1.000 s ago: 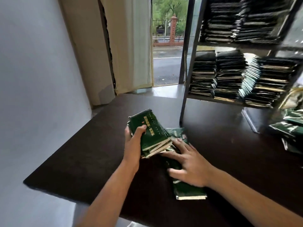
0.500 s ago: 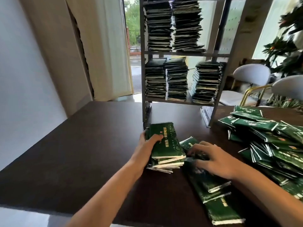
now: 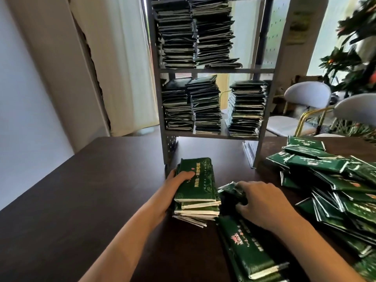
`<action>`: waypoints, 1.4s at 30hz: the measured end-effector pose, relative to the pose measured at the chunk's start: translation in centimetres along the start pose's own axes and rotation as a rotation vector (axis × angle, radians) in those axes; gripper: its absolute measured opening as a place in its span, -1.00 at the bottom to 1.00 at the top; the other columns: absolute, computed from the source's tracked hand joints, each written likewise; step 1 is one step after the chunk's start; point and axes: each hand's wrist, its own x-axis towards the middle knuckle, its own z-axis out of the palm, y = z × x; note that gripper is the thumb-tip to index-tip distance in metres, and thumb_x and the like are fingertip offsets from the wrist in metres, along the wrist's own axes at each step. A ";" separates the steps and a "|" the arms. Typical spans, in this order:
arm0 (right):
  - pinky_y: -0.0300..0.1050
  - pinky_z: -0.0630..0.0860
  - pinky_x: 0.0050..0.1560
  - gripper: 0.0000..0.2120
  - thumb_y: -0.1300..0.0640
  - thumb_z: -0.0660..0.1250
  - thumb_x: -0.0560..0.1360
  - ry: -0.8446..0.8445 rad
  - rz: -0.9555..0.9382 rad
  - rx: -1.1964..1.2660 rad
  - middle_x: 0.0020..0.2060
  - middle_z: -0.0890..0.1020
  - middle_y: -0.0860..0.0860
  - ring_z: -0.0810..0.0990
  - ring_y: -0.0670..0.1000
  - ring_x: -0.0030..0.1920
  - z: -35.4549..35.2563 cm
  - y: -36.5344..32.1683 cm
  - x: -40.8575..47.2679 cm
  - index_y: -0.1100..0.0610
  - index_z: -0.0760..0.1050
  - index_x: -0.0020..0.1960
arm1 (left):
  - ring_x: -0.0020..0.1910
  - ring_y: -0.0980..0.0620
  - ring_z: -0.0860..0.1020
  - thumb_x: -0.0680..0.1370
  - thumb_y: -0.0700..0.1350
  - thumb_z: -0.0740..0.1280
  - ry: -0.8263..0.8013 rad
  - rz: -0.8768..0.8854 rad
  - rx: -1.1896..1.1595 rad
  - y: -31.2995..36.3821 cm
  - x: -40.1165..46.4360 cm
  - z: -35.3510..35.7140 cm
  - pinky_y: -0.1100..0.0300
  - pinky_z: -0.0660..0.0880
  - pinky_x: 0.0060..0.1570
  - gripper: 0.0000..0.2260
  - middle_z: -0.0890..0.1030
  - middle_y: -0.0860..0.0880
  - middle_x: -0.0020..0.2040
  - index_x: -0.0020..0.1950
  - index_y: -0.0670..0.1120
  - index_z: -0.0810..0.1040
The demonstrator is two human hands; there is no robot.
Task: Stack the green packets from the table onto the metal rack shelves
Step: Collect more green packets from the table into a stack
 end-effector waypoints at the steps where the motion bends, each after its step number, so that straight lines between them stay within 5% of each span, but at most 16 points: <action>1: 0.00 0.53 0.13 -0.61 -0.11 0.28 0.49 0.004 -0.005 0.009 0.16 0.63 -0.08 0.61 0.09 0.16 0.0 0.0 0.0 -0.07 0.46 0.29 | -0.33 0.03 0.71 0.56 -0.15 0.34 -0.026 0.042 -0.009 -0.6 0.2 -0.7 0.27 0.57 -0.38 -0.54 0.73 -0.04 -0.28 0.43 -0.24 0.38; 4: 0.02 0.54 0.12 -0.64 0.03 0.33 0.50 0.109 0.062 0.196 0.15 0.64 -0.06 0.62 0.10 0.13 -0.1 0.0 -0.1 -0.08 0.50 0.30 | -0.33 0.07 0.70 0.57 -0.16 0.35 -0.081 0.085 -0.014 -1.1 -0.6 -0.3 0.27 0.58 -0.35 -0.67 0.72 0.01 -0.31 0.31 -0.16 0.43; 9: -0.08 0.55 -0.13 -0.56 0.29 0.40 0.48 0.494 0.169 0.781 -0.16 0.61 -0.18 0.61 -0.12 -0.20 -0.6 -0.3 -0.7 -0.05 0.54 0.29 | 0.05 -0.11 0.70 0.43 0.10 0.41 -0.061 0.086 0.022 0.0 -3.6 1.8 -0.04 0.57 0.17 -0.52 0.72 -0.08 0.07 0.32 0.03 0.45; 12: -0.31 0.55 -0.11 -0.42 0.33 0.36 0.47 0.618 0.036 1.014 -0.06 0.64 -0.28 0.61 -0.23 -0.03 -1.1 -2.0 -1.7 -0.33 0.40 0.20 | 0.07 -0.10 0.70 0.43 0.09 0.41 -0.114 0.059 0.021 0.4 -4.1 2.3 -0.04 0.55 0.21 -0.52 0.72 -0.08 0.08 0.33 0.04 0.46; 14: -0.39 0.53 -0.09 -0.44 0.28 0.32 0.43 0.696 -0.067 1.027 0.01 0.64 -0.24 0.62 -0.20 -0.01 -0.7 -2.8 -2.2 -0.31 0.40 0.21 | 0.10 -0.11 0.69 0.47 0.09 0.47 -0.162 0.039 0.024 0.1 -4.5 2.8 -0.06 0.54 0.24 -0.52 0.71 -0.09 0.11 0.34 0.05 0.45; 20: 0.17 0.47 0.08 -0.75 0.27 0.33 0.41 0.910 -0.198 0.881 -0.06 0.60 -0.16 0.56 -0.04 0.05 -0.3 -2.7 -2.1 -0.03 0.55 -0.02 | 0.13 -0.12 0.67 0.45 0.10 0.47 -0.177 0.032 0.057 -0.2 -4.4 3.0 -0.09 0.52 0.29 -0.51 0.70 -0.11 0.14 0.34 0.03 0.48; 22: 0.26 0.44 0.16 -0.59 0.46 0.42 0.35 0.889 -0.158 0.940 0.02 0.60 -0.10 0.55 0.00 0.16 -0.2 -2.3 -2.0 -0.05 0.56 -0.09 | 0.15 -0.10 0.67 0.42 0.10 0.48 -0.185 0.026 0.068 -0.4 -4.4 2.9 -0.09 0.51 0.30 -0.48 0.70 -0.09 0.15 0.35 0.04 0.48; 24: 0.14 0.45 0.26 -0.50 0.54 0.48 0.34 0.755 -0.105 1.075 0.17 0.54 -0.03 0.47 0.01 0.30 -0.3 -2.5 -2.1 -0.09 0.59 -0.15 | 0.14 -0.07 0.67 0.39 0.15 0.50 -0.177 0.048 0.091 -0.4 -4.3 3.0 -0.07 0.51 0.29 -0.44 0.70 -0.05 0.14 0.35 0.07 0.48; 27: -0.17 0.55 0.20 -0.68 0.41 0.45 0.43 0.534 -0.144 1.357 0.28 0.43 -0.04 0.42 -0.07 0.36 -0.5 -3.6 -2.4 -0.03 0.65 -0.22 | 0.10 0.04 0.68 0.38 0.24 0.50 -0.129 0.094 0.120 -0.3 -4.2 3.0 0.02 0.53 0.23 -0.42 0.71 0.05 0.12 0.36 0.15 0.46; 31: -0.19 0.62 0.03 -0.75 0.53 0.31 0.49 0.412 -0.162 1.632 0.25 0.48 0.03 0.53 0.05 0.30 -0.3 -3.2 -2.1 0.27 0.60 -0.25 | 0.23 0.05 0.62 0.57 0.21 0.26 -0.157 0.132 0.164 -0.3 -4.7 3.3 -0.06 0.44 0.36 -0.57 0.65 0.07 0.25 0.43 0.20 0.42; 33: -0.15 0.61 0.03 -0.80 0.18 0.51 0.47 0.368 -0.177 1.660 0.29 0.52 0.04 0.56 0.15 0.29 -0.6 -2.8 -1.9 0.22 0.62 -0.29 | 0.25 0.07 0.61 0.66 0.11 0.18 -0.172 0.191 0.181 -0.2 -5.0 3.7 0.01 0.44 0.33 -0.66 0.64 0.08 0.26 0.44 0.16 0.43; 35: -0.15 0.60 0.04 -0.43 -0.32 0.56 0.26 0.314 -0.191 1.636 0.32 0.54 0.05 0.60 0.12 0.25 -0.9 -2.6 -2.1 0.23 0.62 -0.29 | 0.22 0.14 0.62 0.67 0.08 0.15 -0.147 0.229 0.201 0.0 -5.2 3.9 0.14 0.46 0.25 -0.67 0.65 0.14 0.24 0.43 0.17 0.44; 37: -0.17 0.59 0.07 -0.31 -0.46 0.49 0.22 0.323 -0.205 1.610 0.33 0.55 0.01 0.59 0.10 0.28 -0.7 -2.8 -2.2 0.23 0.61 -0.28 | 0.19 0.20 0.61 0.66 0.13 0.13 -0.107 0.243 0.252 -0.1 -5.8 3.9 0.21 0.46 0.21 -0.66 0.66 0.18 0.21 0.42 0.21 0.45; 40: -0.19 0.57 0.14 -0.48 -0.37 0.45 0.36 0.280 -0.187 1.572 0.36 0.53 -0.13 0.50 0.05 0.39 0.2 -2.9 -2.2 0.12 0.65 -0.26 | 0.14 0.16 0.65 0.66 0.15 0.06 -0.080 0.208 0.240 0.6 -5.8 3.8 0.08 0.46 0.28 -0.63 0.70 0.11 0.13 0.34 0.12 0.54; 42: -0.11 0.54 0.24 -0.79 -0.04 0.40 0.48 0.306 -0.196 1.536 0.39 0.50 -0.17 0.42 0.01 0.46 0.7 -3.4 -2.9 0.05 0.70 -0.22 | 0.06 0.15 0.68 0.66 0.09 0.05 -0.035 0.128 0.225 0.8 -3.4 3.6 0.08 0.48 0.29 -0.63 0.73 0.05 0.07 0.25 0.02 0.57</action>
